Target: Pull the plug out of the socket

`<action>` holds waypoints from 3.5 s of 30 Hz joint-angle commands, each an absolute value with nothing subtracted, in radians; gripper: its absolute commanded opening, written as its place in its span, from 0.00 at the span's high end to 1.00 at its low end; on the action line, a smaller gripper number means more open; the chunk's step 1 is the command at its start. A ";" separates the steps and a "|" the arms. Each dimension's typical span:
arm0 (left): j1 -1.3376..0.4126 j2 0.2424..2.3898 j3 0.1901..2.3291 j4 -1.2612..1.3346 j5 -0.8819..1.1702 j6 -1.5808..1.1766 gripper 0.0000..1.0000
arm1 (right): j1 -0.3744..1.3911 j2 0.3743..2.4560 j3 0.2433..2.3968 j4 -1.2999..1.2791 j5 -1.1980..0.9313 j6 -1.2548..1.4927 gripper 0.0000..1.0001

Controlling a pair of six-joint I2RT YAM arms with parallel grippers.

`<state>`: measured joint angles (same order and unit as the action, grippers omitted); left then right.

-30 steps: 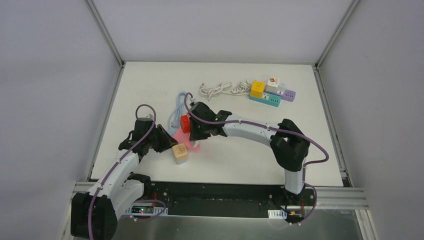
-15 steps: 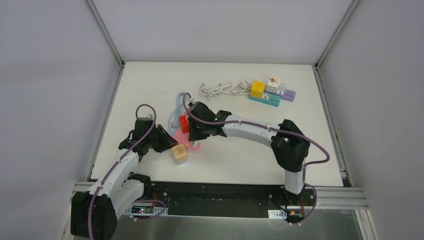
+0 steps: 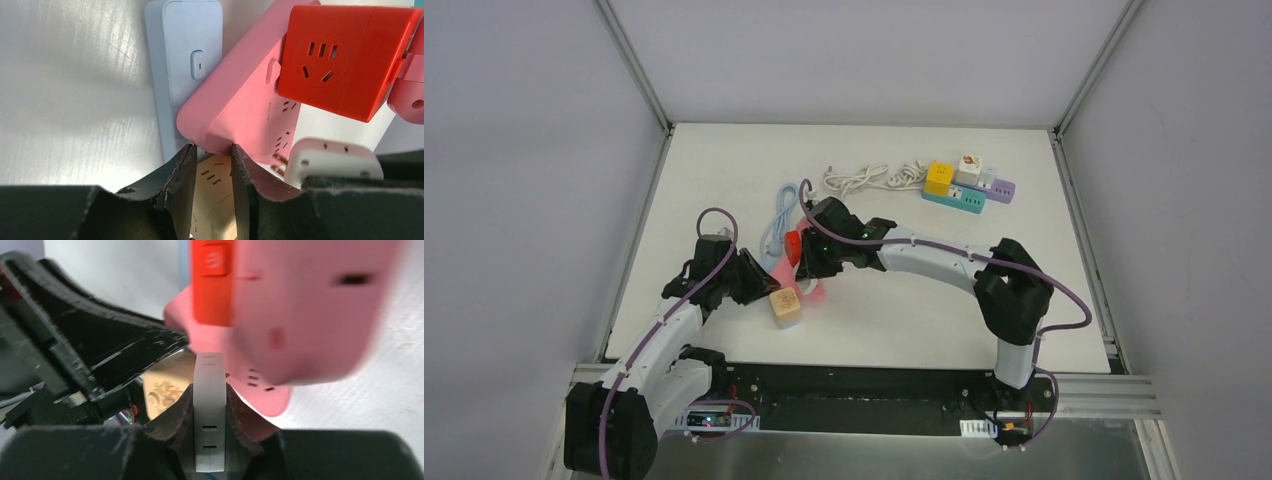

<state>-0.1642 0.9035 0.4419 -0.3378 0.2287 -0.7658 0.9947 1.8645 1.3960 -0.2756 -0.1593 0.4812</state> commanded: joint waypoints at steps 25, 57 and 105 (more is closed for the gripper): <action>-0.166 0.927 0.755 -0.605 0.211 -0.652 0.44 | 0.495 1.258 0.888 -0.235 -0.008 0.604 1.00; -0.166 0.914 0.671 -0.626 0.203 -0.640 0.35 | 0.165 1.389 0.729 -0.216 -0.155 0.488 0.22; -0.166 0.935 0.663 -0.397 0.388 -0.752 0.34 | 0.792 1.829 1.233 0.177 -0.217 0.610 0.99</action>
<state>-0.1638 0.9131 0.6258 -0.4641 0.3351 -0.7174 0.7612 1.8431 1.2064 0.1982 -0.2668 0.6205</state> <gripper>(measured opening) 0.655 0.213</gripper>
